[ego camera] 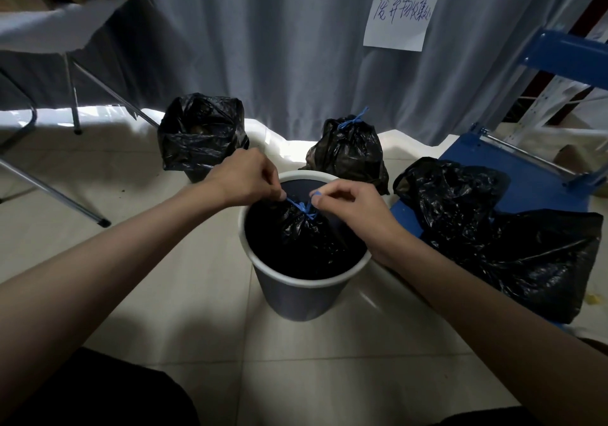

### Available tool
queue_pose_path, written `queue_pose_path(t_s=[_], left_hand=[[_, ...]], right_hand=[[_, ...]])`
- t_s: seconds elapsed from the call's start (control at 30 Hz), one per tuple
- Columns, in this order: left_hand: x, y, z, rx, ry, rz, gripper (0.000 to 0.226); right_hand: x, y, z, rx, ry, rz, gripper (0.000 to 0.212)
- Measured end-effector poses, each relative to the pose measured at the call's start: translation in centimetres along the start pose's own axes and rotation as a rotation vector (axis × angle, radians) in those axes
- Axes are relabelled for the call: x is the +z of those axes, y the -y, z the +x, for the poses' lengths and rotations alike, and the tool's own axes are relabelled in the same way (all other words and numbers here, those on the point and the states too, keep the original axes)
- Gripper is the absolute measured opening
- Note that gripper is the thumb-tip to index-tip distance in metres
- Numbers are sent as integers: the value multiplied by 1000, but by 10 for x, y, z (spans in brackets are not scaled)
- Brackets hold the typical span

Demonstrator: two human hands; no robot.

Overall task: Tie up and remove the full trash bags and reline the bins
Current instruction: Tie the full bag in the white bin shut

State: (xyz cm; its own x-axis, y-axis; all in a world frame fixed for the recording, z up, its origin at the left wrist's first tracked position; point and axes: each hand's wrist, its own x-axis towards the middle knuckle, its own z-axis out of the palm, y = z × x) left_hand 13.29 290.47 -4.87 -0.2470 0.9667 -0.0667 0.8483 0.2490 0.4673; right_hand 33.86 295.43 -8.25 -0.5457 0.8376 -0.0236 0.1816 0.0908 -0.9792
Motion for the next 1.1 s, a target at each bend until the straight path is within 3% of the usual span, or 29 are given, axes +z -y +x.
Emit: queue_pose_path(t_s=[0.2, 0.33, 0.5, 0.9, 1.1], left_hand=[[-18, -9, -12, 71, 122, -35, 16], [-27, -13, -20, 28, 224, -254, 19], [-35, -15, -20, -17, 253, -368, 27], [-26, -26, -6, 40, 140, -605, 23], [-23, -27, -4, 53, 161, -586, 28]], right_hand=[[11, -2, 8, 81, 14, 214, 8], [17, -3, 10, 66, 17, 207, 6], [21, -5, 13, 78, 10, 194, 6], [19, -12, 19, 16, 49, 25, 16], [16, -9, 20, 172, -41, 232, 13]])
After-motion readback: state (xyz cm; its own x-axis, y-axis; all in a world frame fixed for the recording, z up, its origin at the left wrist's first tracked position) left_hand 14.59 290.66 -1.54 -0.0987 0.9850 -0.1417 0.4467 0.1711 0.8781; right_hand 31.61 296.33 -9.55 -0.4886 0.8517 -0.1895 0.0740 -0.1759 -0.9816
